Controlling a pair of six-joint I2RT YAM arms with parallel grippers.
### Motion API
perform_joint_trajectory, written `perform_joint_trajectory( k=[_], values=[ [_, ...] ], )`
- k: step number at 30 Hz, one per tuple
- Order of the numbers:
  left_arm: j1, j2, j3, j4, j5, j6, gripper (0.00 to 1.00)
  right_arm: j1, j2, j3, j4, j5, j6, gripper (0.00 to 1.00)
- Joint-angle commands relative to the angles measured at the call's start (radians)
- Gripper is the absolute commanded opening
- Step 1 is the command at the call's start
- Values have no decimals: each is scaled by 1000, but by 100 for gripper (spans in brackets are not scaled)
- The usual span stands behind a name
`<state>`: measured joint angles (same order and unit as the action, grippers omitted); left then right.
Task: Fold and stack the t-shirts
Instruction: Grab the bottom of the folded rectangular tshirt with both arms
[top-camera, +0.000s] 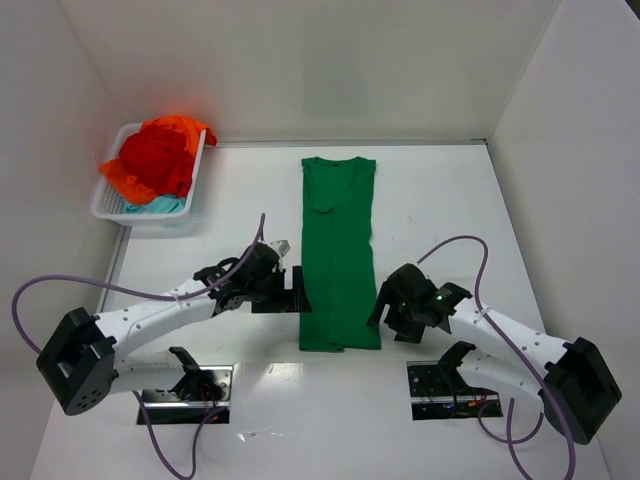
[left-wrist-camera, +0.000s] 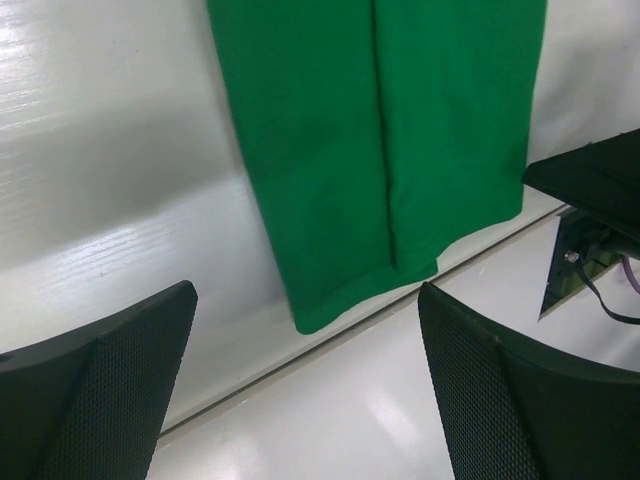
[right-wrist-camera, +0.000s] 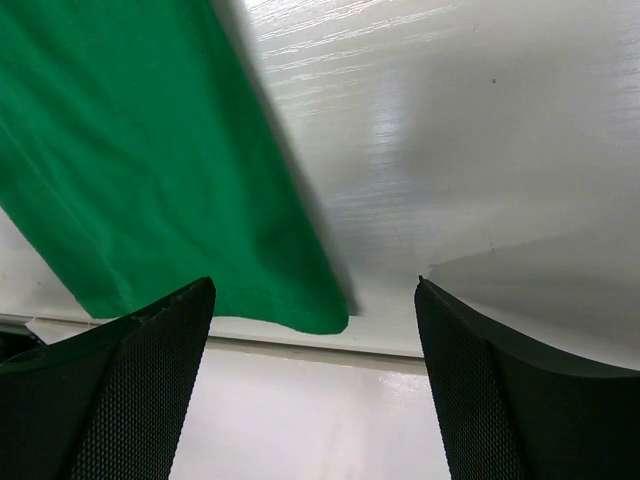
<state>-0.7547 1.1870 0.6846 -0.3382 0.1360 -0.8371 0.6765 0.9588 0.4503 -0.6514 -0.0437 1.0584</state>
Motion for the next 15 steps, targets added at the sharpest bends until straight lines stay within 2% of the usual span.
perform_joint_trajectory(
  k=[1, 9, 13, 15],
  values=[
    [-5, 29, 15, -16, 17, 21, 99, 11, 6, 2, -7, 21, 20, 86],
    [-43, 71, 35, -71, 28, 21, 99, 20, -3, -16, 31, -59, 8, 84],
    [-67, 80, 35, -81, 54, 1, 99, 32, 29, -25, 68, -100, 8, 73],
    [-80, 91, 26, -81, 63, -8, 97, 50, 43, -25, 79, -101, 17, 71]
  ],
)
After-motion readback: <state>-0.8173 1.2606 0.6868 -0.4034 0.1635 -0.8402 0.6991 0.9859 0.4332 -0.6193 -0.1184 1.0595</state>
